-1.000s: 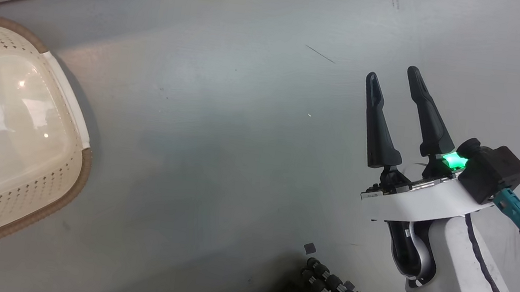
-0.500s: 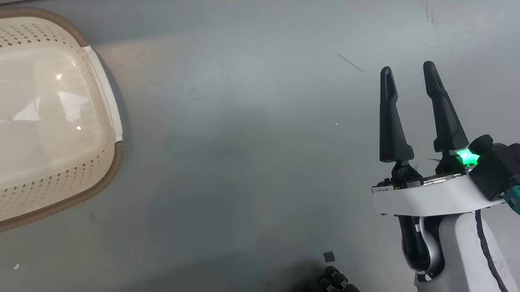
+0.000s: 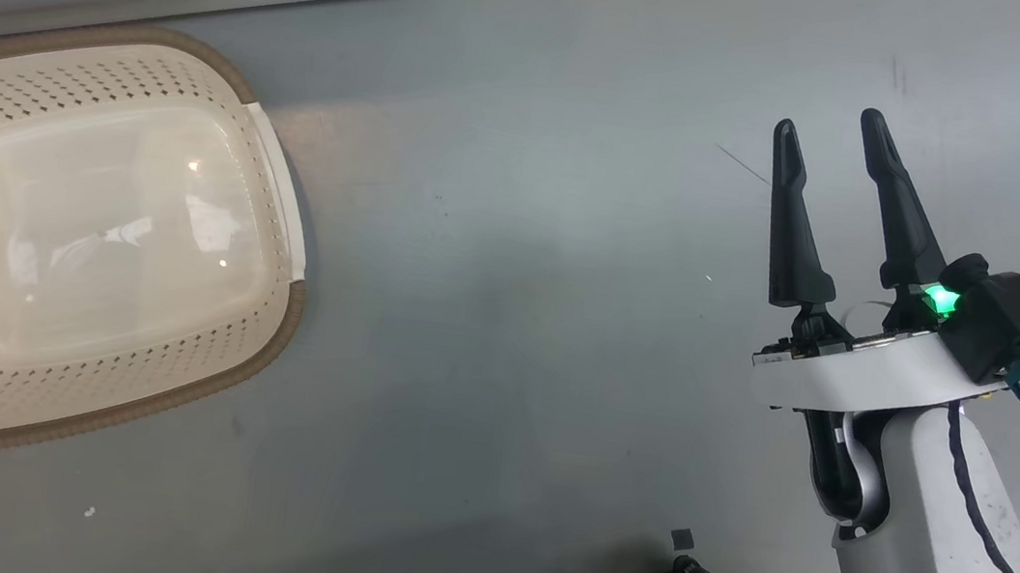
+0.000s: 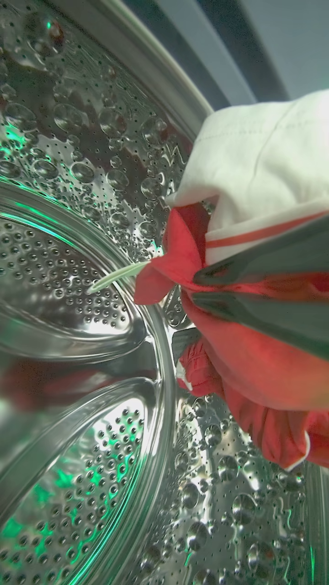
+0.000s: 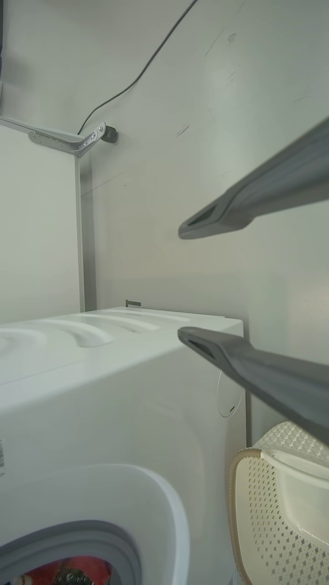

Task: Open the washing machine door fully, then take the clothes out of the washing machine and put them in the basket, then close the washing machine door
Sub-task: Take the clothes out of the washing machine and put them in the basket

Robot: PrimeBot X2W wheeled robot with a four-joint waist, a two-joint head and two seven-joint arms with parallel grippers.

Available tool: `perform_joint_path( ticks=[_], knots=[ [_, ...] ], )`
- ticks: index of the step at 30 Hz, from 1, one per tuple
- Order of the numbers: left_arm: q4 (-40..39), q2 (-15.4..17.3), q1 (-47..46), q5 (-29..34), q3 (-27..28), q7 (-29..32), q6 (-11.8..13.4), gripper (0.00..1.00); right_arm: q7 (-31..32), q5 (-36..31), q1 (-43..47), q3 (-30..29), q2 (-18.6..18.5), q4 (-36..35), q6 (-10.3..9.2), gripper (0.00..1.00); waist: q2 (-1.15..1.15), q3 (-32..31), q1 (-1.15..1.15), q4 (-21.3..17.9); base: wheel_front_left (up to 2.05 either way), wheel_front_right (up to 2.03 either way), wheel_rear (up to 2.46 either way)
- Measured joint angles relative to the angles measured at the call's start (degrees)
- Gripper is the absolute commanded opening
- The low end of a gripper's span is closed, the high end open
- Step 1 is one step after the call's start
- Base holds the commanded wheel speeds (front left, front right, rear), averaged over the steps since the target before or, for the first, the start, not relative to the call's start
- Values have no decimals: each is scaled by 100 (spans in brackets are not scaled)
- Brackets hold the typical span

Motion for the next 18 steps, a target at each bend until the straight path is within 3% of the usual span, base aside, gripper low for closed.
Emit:
perform_joint_path(
  ticks=[12,18],
  knots=[
    [-363,-278,1310,270,-53,-1545,-19,0,0,-380,101,-237,-9,124,48,100,0,-481,0,313,0,0,0],
    [-550,-513,1926,401,-46,-2273,170,0,0,-512,289,-294,-14,136,66,100,0,-773,0,489,0,0,0]
  ],
)
